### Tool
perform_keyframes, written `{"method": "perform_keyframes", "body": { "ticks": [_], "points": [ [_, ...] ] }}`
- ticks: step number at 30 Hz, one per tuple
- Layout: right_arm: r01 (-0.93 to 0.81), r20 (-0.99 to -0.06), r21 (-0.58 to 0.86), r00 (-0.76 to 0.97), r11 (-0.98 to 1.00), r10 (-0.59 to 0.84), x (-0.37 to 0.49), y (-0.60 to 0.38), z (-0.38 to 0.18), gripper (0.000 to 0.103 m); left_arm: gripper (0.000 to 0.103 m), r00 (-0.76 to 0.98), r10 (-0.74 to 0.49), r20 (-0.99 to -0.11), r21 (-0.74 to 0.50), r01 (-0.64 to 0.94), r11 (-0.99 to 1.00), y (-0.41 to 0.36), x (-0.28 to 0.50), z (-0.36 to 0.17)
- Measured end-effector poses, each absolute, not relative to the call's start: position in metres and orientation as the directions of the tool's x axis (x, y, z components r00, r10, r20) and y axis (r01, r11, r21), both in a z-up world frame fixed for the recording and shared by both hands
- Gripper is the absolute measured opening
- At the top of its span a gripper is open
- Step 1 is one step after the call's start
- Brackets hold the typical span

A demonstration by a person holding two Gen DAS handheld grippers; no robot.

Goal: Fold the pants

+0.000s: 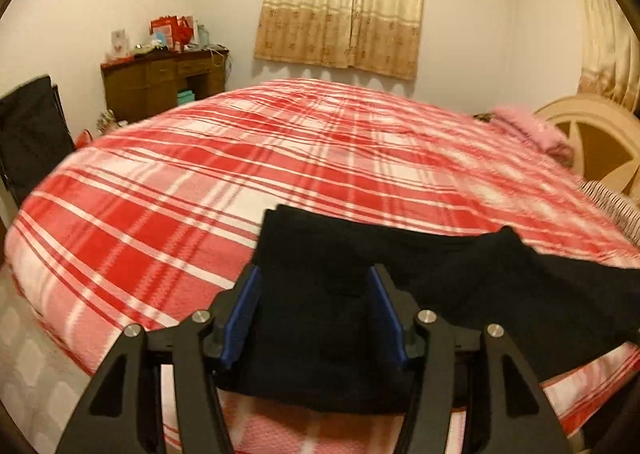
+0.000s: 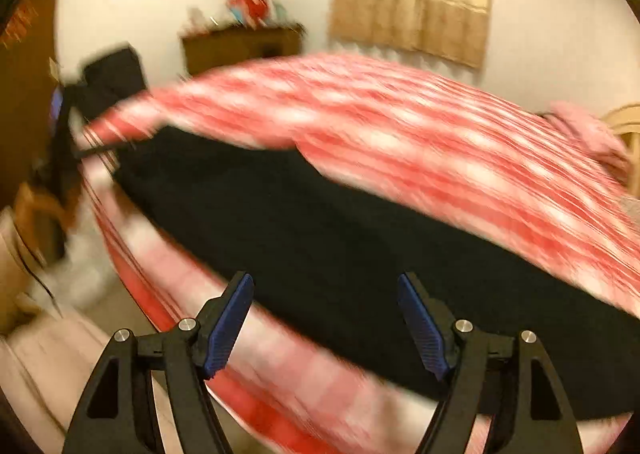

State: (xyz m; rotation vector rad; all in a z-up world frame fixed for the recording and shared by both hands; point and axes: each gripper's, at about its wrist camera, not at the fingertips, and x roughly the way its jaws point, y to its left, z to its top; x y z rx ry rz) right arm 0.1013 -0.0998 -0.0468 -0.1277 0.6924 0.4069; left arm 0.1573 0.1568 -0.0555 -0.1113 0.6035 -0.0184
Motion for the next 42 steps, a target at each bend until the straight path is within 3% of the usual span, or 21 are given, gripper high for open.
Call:
{"method": "perform_keyframes", "body": {
  "ticks": [3,7,9,11,14,16,20,24,27,31,37,39,42],
  "points": [
    [-0.469,-0.637,0.134,0.634,0.873,0.438,0.146,-0.065,-0.055,0.077,0.058,0.822,-0.026,-0.568,-0.057,-0.007,0.998,0.149,0.164,-0.05],
    [-0.499,-0.688,0.178,0.553,0.848,0.47,0.167,-0.023,-0.092,0.077,0.058,0.823,-0.038,-0.567,0.002,0.048,0.999,0.137,0.174,-0.04],
    [-0.503,-0.739,0.13,0.525,0.855,0.422,0.162,-0.012,-0.114,0.077,0.058,0.788,-0.068,-0.611,0.019,0.1,0.995,0.13,0.188,-0.046],
    [-0.556,-0.735,-0.044,0.58,0.83,0.35,0.139,-0.001,-0.118,0.077,0.058,0.751,-0.049,-0.658,0.071,0.127,0.989,0.122,0.203,-0.057],
    [-0.574,-0.759,-0.107,0.575,0.812,0.306,0.118,-0.005,-0.123,0.08,0.058,0.712,0.095,-0.696,0.219,0.086,0.972,0.12,0.236,-0.076],
    [-0.577,-0.758,-0.124,0.58,0.807,0.298,0.108,-0.01,-0.126,0.08,0.06,0.709,0.104,-0.697,0.213,0.066,0.975,0.125,0.25,-0.074],
    [-0.579,-0.743,-0.173,0.608,0.797,0.281,0.099,-0.013,-0.13,0.08,0.081,0.634,0.079,-0.769,0.08,-0.027,0.996,0.154,0.283,-0.071],
    [-0.587,-0.74,-0.17,0.607,0.791,0.291,0.097,-0.014,-0.126,0.081,0.081,0.663,-0.041,-0.747,-0.098,-0.049,0.994,0.181,0.271,-0.05],
    [-0.59,-0.724,-0.072,0.586,0.804,0.365,0.099,-0.023,-0.111,0.081,0.08,0.757,-0.001,-0.654,-0.102,-0.087,0.991,0.204,0.238,-0.018],
    [-0.56,-0.609,0.177,0.583,0.809,0.537,0.112,-0.048,-0.081,0.081,0.079,0.814,0.106,-0.572,-0.095,-0.194,0.976,0.232,0.198,0.005],
    [-0.446,-0.643,0.322,0.545,0.835,0.539,0.135,-0.052,-0.104,0.081,0.071,0.825,0.066,-0.561,-0.08,-0.133,0.988,0.197,0.165,-0.023],
    [-0.419,-0.642,0.353,0.543,0.837,0.542,0.134,-0.055,-0.118,0.081,0.071,0.819,0.099,-0.565,0.029,-0.1,0.995,0.167,0.165,-0.049],
    [-0.419,-0.629,0.331,0.57,0.846,0.528,0.124,-0.055,-0.112,0.081,0.072,0.747,0.189,-0.637,0.154,-0.116,0.981,0.147,0.182,-0.094]
  ]
}}
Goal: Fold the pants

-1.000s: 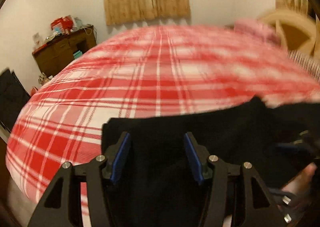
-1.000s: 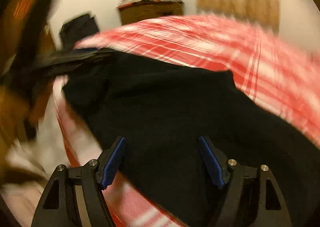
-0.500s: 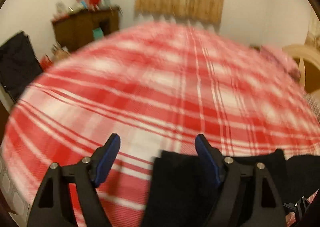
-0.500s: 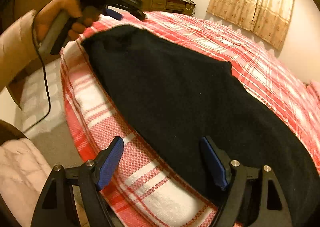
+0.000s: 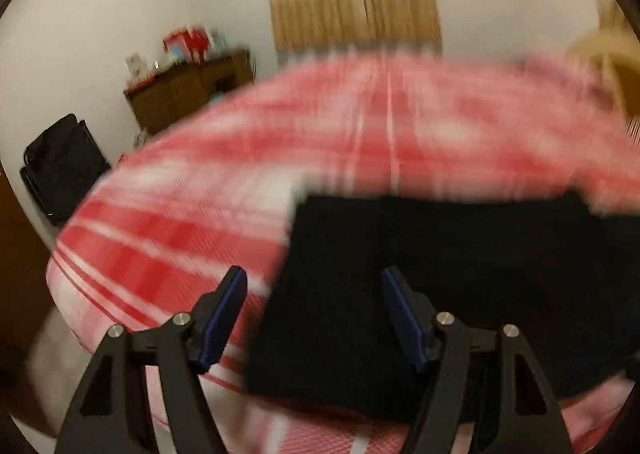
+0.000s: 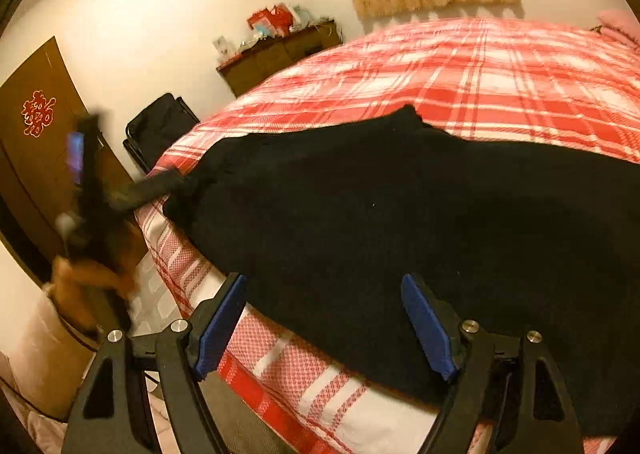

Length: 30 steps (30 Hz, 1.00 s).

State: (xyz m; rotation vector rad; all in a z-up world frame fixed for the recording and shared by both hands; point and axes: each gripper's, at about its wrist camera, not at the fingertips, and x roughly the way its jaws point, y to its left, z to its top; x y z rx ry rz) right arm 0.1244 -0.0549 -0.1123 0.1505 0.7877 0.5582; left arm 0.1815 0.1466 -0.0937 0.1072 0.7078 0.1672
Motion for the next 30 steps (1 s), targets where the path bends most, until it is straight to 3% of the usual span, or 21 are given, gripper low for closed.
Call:
{"method": "perform_keyframes", "body": {
  "ticks": [7,12,14,16,18,24,27,28,30],
  "points": [
    [-0.329,-0.52,0.421,0.676,0.845,0.522,0.117,-0.097,-0.092,0.081,0.074,0.783,0.131,-0.608,0.039,-0.136,0.99,0.154,0.169,-0.066],
    [-0.19,-0.51,0.349,0.783,0.918,0.356,0.124,-0.128,-0.08,0.081,0.074,0.821,0.018,-0.571,-0.025,-0.039,0.999,0.127,0.159,-0.062],
    [-0.116,-0.541,0.326,0.791,0.938,0.286,0.132,-0.142,-0.087,0.081,0.074,0.821,-0.022,-0.57,-0.008,0.022,1.0,0.106,0.157,-0.067],
    [-0.045,-0.644,0.296,0.728,0.954,0.234,0.147,-0.149,-0.106,0.081,0.074,0.802,-0.021,-0.597,0.046,0.06,0.997,0.085,0.162,-0.078],
    [-0.067,-0.613,0.297,0.752,0.953,0.244,0.142,-0.151,-0.099,0.081,0.078,0.77,0.032,-0.637,0.103,0.043,0.994,0.074,0.173,-0.091],
    [-0.197,-0.549,0.267,0.774,0.943,0.317,0.157,-0.123,-0.071,0.081,0.085,0.787,0.025,-0.617,0.055,0.011,0.998,0.082,0.167,-0.09],
    [-0.233,-0.634,0.252,0.694,0.939,0.342,0.185,-0.097,-0.09,0.081,0.086,0.798,0.042,-0.601,0.063,-0.005,0.998,0.082,0.164,-0.092],
    [-0.205,-0.69,0.207,0.662,0.956,0.292,0.193,-0.09,-0.103,0.081,0.087,0.8,0.043,-0.598,0.061,-0.009,0.998,0.081,0.163,-0.093],
    [-0.232,-0.688,0.08,0.69,0.969,0.222,0.184,-0.074,-0.098,0.082,0.087,0.803,0.042,-0.595,0.057,-0.01,0.998,0.083,0.162,-0.095]
  ]
}}
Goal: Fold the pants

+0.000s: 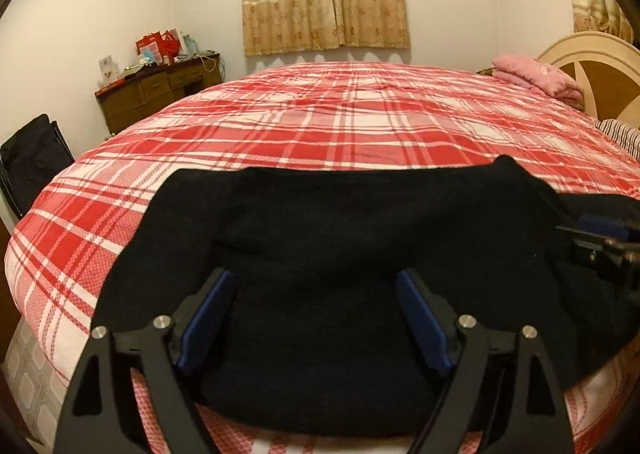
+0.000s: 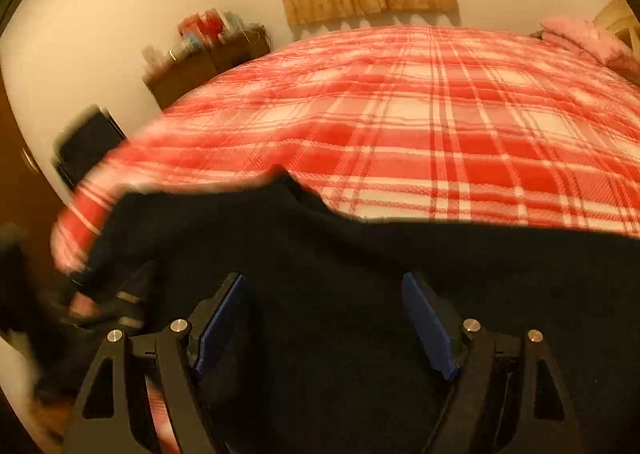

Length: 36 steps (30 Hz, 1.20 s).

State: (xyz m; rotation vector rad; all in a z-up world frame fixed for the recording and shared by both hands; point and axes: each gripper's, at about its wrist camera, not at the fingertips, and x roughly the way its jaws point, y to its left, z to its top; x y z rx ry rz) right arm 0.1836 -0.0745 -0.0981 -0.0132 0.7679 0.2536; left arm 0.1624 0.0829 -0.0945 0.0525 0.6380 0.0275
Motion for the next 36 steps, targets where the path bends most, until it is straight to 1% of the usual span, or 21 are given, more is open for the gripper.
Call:
{"method": "perform_keyframes", "body": {
  "ticks": [1,2,3,4,5,7,8,9,11,14,15,16,17,18,20,24,27,31,34,36],
  "points": [
    [-0.246,-0.697,0.06,0.684,0.967,0.217,0.181,-0.072,-0.095,0.082,0.087,0.805,0.04,-0.592,0.057,-0.007,0.998,0.084,0.163,-0.095],
    [-0.263,-0.681,0.058,0.695,0.963,0.23,0.174,-0.075,-0.088,0.081,0.088,0.804,0.036,-0.593,0.056,-0.004,0.998,0.084,0.163,-0.095],
    [-0.263,-0.635,0.06,0.734,0.963,0.24,0.162,-0.085,-0.076,0.081,0.088,0.805,0.035,-0.593,0.053,-0.005,0.999,0.085,0.163,-0.095],
    [-0.233,-0.579,0.049,0.785,0.971,0.218,0.149,-0.101,-0.06,0.081,0.088,0.805,0.035,-0.593,0.051,-0.006,0.999,0.085,0.163,-0.095],
    [-0.173,-0.531,0.036,0.831,0.984,0.166,0.137,-0.122,-0.044,0.081,0.088,0.805,0.036,-0.593,0.052,-0.007,0.999,0.084,0.163,-0.095],
    [-0.067,-0.495,0.046,0.865,0.997,0.081,0.126,-0.163,-0.023,0.081,0.088,0.807,0.038,-0.59,0.053,-0.009,0.999,0.083,0.162,-0.095],
    [0.018,-0.471,0.082,0.882,0.996,0.023,0.116,-0.197,-0.01,0.081,0.088,0.807,0.038,-0.59,0.053,-0.008,0.999,0.083,0.163,-0.095],
    [0.067,-0.454,0.115,0.891,0.991,-0.008,0.107,-0.219,-0.003,0.081,0.088,0.807,0.037,-0.59,0.053,-0.007,0.999,0.082,0.163,-0.095],
    [0.23,-0.42,0.218,0.899,0.948,-0.122,0.077,-0.293,0.012,0.081,0.088,0.805,0.036,-0.592,0.05,-0.007,0.999,0.082,0.163,-0.095],
    [0.462,-0.452,0.297,0.839,0.836,-0.303,0.029,-0.382,0.017,0.08,0.088,0.801,0.037,-0.597,0.049,-0.009,0.999,0.082,0.164,-0.094],
    [0.503,-0.46,0.313,0.823,0.806,-0.335,0.018,-0.399,0.018,0.077,0.088,0.799,0.036,-0.6,0.049,-0.009,0.999,0.082,0.164,-0.094],
    [0.55,-0.47,0.343,0.802,0.761,-0.368,-0.003,-0.425,0.018,0.062,0.088,0.797,0.036,-0.603,0.048,-0.009,0.999,0.082,0.164,-0.094],
    [0.575,-0.475,0.37,0.792,0.73,-0.383,-0.019,-0.443,0.017,0.051,0.088,0.795,0.036,-0.606,0.048,-0.009,0.999,0.082,0.165,-0.093],
    [0.61,-0.48,0.421,0.778,0.672,-0.405,-0.044,-0.467,0.014,0.051,0.088,0.793,0.037,-0.609,0.047,-0.011,0.999,0.083,0.165,-0.093],
    [0.645,-0.496,0.478,0.758,0.596,-0.424,-0.072,-0.495,0.008,0.051,0.089,0.785,0.04,-0.618,0.044,-0.016,0.999,0.083,0.167,-0.092],
    [0.681,-0.529,0.487,0.728,0.547,-0.435,-0.095,-0.516,-0.013,0.051,0.09,0.768,0.055,-0.639,0.038,-0.039,0.998,0.082,0.171,-0.091],
    [0.681,-0.547,0.453,0.722,0.575,-0.425,-0.087,-0.515,-0.023,0.051,0.091,0.76,0.066,-0.646,0.044,-0.049,0.998,0.081,0.172,-0.091],
    [0.692,-0.558,0.346,0.695,0.634,-0.454,-0.078,-0.506,-0.029,0.051,0.091,0.755,0.072,-0.651,0.049,-0.053,0.997,0.08,0.173,-0.091],
    [0.69,-0.54,0.307,0.693,0.655,-0.478,-0.075,-0.499,-0.027,0.051,0.092,0.754,0.075,-0.653,0.052,-0.054,0.997,0.081,0.173,-0.091],
    [0.69,-0.536,0.284,0.69,0.666,-0.486,-0.074,-0.496,-0.025,0.048,0.092,0.753,0.078,-0.653,0.054,-0.056,0.997,0.081,0.173,-0.091]
  ]
}}
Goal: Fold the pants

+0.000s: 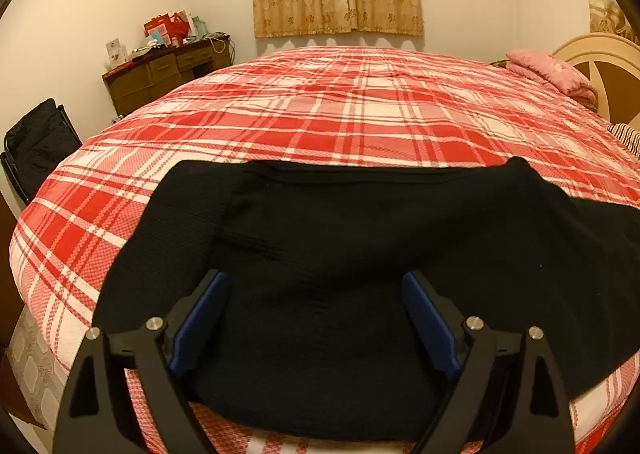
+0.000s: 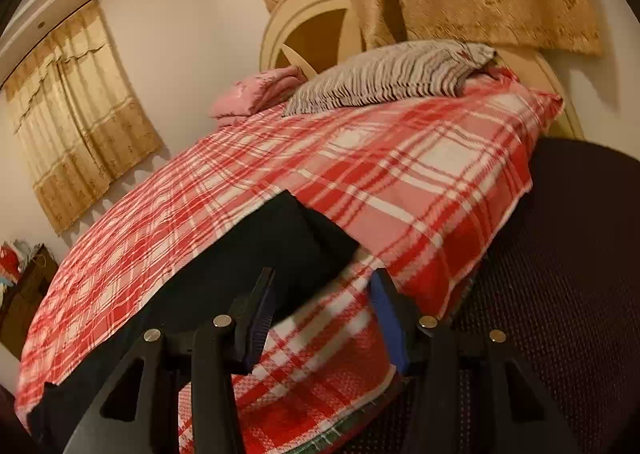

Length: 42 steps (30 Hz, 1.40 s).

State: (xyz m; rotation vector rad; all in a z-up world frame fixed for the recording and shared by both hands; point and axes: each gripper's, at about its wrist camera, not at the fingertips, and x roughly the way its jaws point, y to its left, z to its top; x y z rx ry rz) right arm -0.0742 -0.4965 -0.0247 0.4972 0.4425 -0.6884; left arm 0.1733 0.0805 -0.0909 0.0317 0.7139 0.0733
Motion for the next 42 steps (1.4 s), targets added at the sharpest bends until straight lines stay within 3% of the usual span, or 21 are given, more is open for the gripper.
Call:
{"method": "perform_keyframes", "body": {
  "ticks": [4,10,12,13,14,20,28,35,39,42],
  "points": [
    [0.684,-0.507,0.25,0.695,0.685,-0.509,-0.074,-0.49,-0.018,0.046,0.093,0.754,0.078,-0.653,0.055,-0.056,0.997,0.08,0.174,-0.091],
    [0.671,-0.542,0.277,0.7,0.688,-0.465,-0.059,-0.503,-0.029,0.046,0.093,0.752,0.08,-0.654,0.056,-0.058,0.997,0.08,0.174,-0.09],
    [0.662,-0.53,0.257,0.706,0.704,-0.47,-0.057,-0.499,-0.027,0.032,0.093,0.752,0.081,-0.654,0.057,-0.058,0.997,0.08,0.174,-0.09],
    [0.664,-0.527,0.229,0.699,0.712,-0.483,-0.056,-0.496,-0.025,0.013,0.093,0.753,0.081,-0.653,0.056,-0.058,0.997,0.08,0.174,-0.09],
    [0.67,-0.525,0.199,0.689,0.715,-0.499,-0.055,-0.494,-0.023,0.012,0.093,0.753,0.082,-0.653,0.057,-0.059,0.997,0.08,0.174,-0.09],
    [0.679,-0.55,0.132,0.656,0.722,-0.516,-0.049,-0.491,-0.022,0.012,0.094,0.752,0.083,-0.654,0.058,-0.059,0.997,0.08,0.174,-0.09],
    [0.684,-0.561,0.219,0.672,0.696,-0.483,-0.064,-0.488,-0.026,0.012,0.094,0.754,0.084,-0.651,0.059,-0.061,0.996,0.08,0.174,-0.09],
    [0.672,-0.578,0.165,0.659,0.722,-0.481,-0.05,-0.492,-0.023,0.012,0.094,0.755,0.085,-0.651,0.059,-0.062,0.996,0.08,0.173,-0.091],
    [0.657,-0.584,0.278,0.695,0.701,-0.42,-0.056,-0.505,-0.025,0.012,0.094,0.755,0.087,-0.65,0.06,-0.063,0.996,0.079,0.173,-0.091],
    [0.645,-0.575,0.238,0.696,0.726,-0.43,-0.054,-0.502,-0.024,0.012,0.094,0.755,0.086,-0.651,0.06,-0.062,0.996,0.08,0.173,-0.091]
  ]
}}
